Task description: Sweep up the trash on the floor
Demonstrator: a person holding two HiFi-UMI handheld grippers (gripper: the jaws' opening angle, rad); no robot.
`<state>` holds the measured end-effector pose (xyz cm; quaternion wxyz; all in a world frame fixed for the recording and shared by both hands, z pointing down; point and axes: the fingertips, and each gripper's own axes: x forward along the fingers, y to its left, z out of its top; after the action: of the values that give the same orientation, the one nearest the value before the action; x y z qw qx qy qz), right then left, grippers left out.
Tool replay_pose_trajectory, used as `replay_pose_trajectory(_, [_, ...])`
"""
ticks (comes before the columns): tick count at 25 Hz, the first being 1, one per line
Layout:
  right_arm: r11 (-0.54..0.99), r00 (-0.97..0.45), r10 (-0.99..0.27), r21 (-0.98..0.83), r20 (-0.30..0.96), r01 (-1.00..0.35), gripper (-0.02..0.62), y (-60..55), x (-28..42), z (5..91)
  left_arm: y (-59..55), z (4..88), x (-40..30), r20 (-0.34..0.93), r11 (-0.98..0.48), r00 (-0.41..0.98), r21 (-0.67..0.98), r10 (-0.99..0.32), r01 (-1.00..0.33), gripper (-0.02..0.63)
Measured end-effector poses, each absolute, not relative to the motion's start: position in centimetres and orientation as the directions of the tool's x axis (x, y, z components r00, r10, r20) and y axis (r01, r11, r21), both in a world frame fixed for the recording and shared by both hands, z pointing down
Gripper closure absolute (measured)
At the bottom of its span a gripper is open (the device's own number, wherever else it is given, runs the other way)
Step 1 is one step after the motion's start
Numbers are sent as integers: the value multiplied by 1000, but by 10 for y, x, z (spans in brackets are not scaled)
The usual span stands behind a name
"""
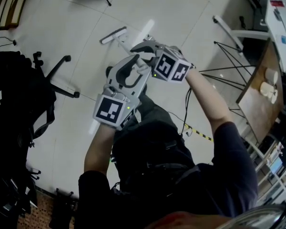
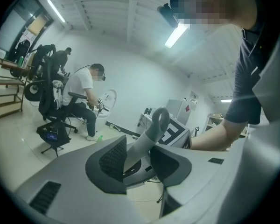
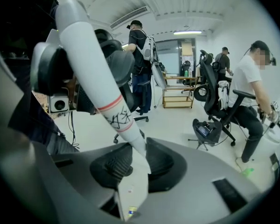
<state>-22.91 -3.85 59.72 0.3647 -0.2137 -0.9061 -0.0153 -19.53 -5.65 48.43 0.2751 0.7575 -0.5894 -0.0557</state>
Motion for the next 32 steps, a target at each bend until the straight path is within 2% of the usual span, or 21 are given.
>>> replay_pose_trajectory(15, [930, -653, 342, -142, 676, 340, 488, -24, -161, 595, -41, 482, -128, 239, -200, 363, 513, -901, -835, 460])
replay_pose_trajectory(32, [930, -621, 326, -125, 712, 345, 488, -30, -104, 591, -48, 478, -73, 235, -280, 449, 517, -862, -809, 460])
